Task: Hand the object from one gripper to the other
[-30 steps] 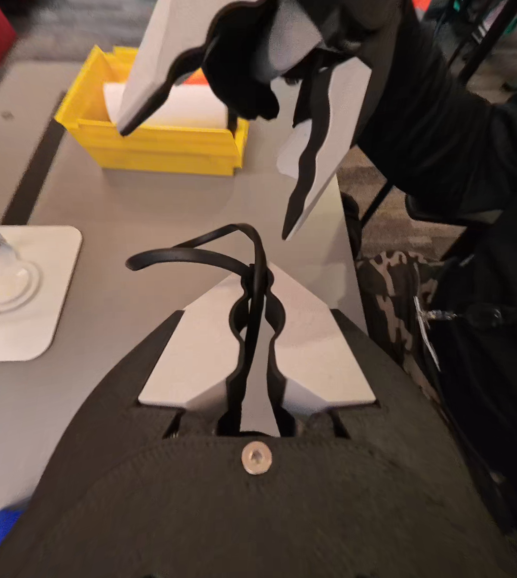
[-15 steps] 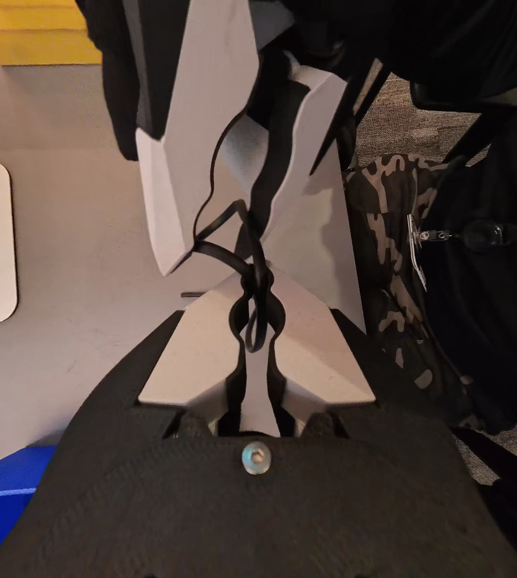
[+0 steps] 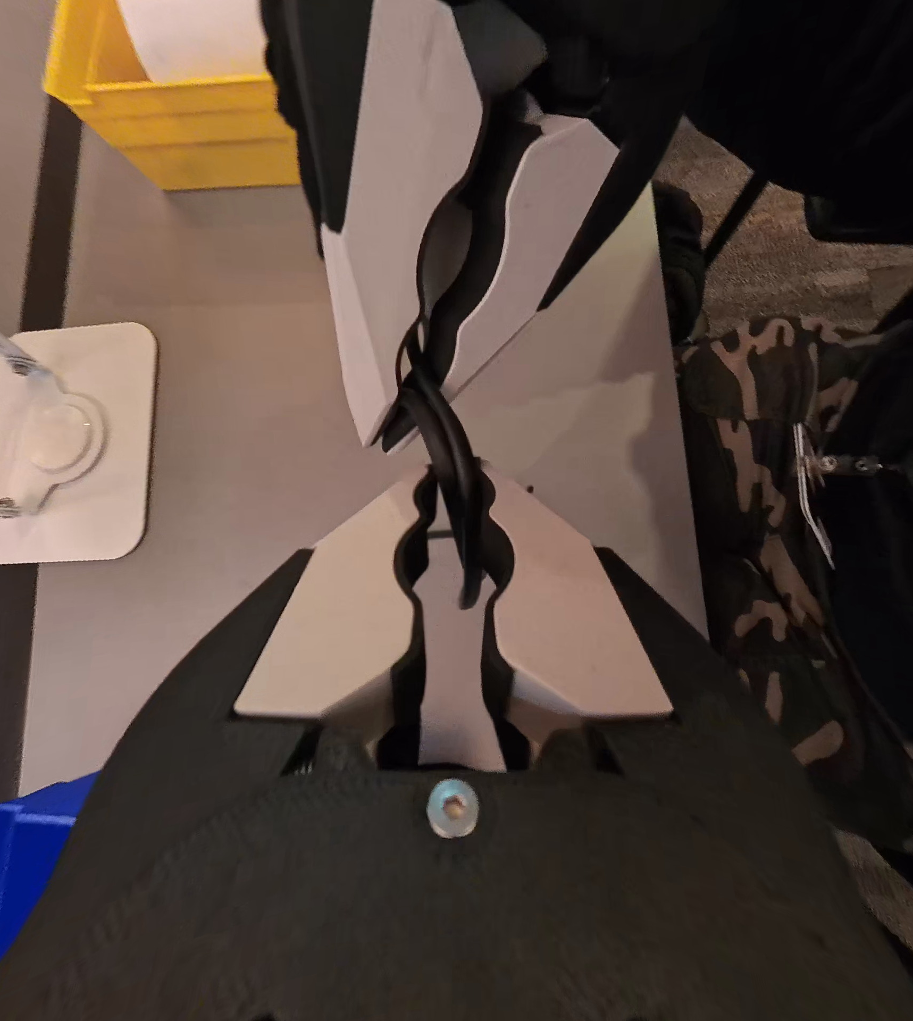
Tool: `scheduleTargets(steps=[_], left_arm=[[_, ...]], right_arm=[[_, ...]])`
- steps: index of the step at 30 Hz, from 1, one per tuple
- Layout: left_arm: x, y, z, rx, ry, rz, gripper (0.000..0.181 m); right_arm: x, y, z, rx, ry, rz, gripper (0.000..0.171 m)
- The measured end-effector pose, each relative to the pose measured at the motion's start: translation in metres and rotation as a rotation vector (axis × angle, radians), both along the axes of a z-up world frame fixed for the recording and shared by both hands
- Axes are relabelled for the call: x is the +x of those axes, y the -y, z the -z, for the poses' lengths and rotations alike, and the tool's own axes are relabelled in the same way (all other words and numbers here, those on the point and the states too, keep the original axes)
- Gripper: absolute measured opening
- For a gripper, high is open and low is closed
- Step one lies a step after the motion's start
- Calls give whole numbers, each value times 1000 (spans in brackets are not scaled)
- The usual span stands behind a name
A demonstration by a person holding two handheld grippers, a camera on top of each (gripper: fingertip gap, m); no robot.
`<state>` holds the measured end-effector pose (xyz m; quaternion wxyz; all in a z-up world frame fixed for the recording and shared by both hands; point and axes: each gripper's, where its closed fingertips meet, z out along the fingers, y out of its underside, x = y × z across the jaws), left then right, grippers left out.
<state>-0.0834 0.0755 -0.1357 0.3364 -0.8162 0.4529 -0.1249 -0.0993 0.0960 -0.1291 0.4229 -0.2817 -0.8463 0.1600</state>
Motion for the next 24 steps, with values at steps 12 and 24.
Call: scheduleTargets(steps=[12, 24], left_arm=[[-18, -19, -13, 54, 97, -97, 64], [-2, -43, 23, 23, 228, -45, 27]], right_arm=[[2, -48, -33, -197, -141, 213, 0], [12, -58, -69, -325, -285, 240, 0]])
